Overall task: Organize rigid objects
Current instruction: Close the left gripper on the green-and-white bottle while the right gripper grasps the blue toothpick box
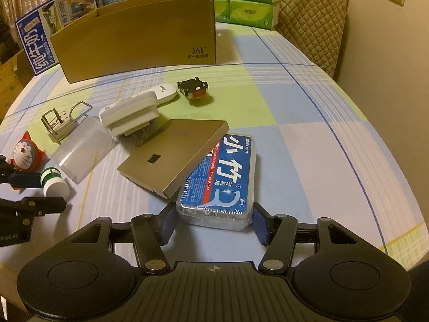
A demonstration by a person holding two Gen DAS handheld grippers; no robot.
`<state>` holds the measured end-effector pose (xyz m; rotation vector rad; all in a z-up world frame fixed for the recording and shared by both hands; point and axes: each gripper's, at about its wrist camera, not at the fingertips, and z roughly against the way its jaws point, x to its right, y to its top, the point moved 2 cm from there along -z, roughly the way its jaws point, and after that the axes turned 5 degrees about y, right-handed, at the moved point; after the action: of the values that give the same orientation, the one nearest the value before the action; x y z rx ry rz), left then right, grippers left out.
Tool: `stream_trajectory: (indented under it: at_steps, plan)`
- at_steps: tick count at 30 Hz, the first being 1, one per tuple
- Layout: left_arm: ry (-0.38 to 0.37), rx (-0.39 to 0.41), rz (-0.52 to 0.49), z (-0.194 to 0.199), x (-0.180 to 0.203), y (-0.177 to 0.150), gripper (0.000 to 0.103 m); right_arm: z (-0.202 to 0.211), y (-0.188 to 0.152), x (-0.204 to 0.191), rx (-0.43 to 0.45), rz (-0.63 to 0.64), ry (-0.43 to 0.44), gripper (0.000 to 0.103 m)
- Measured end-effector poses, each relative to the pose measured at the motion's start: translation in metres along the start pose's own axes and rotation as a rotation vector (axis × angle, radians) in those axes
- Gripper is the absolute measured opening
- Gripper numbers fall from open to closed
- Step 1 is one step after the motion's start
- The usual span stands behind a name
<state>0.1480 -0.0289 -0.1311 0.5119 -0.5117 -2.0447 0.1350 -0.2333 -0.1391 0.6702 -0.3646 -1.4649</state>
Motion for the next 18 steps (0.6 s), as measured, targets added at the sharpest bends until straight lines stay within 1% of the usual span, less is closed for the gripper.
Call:
stream_trajectory:
  at_steps: [4, 10, 18]
  plan:
    - [-0.001, 0.002, 0.044, -0.004, -0.001, 0.003, 0.028, -0.001, 0.002, 0.001, 0.004, -0.008, 0.002, 0.055]
    - [0.013, 0.018, 0.086, -0.001, 0.002, 0.004, 0.027, -0.006, 0.005, -0.002, 0.010, 0.018, -0.009, 0.057]
    - [0.013, 0.013, 0.150, 0.003, 0.004, 0.001, 0.027, -0.011, 0.010, -0.002, 0.017, 0.033, -0.017, 0.059]
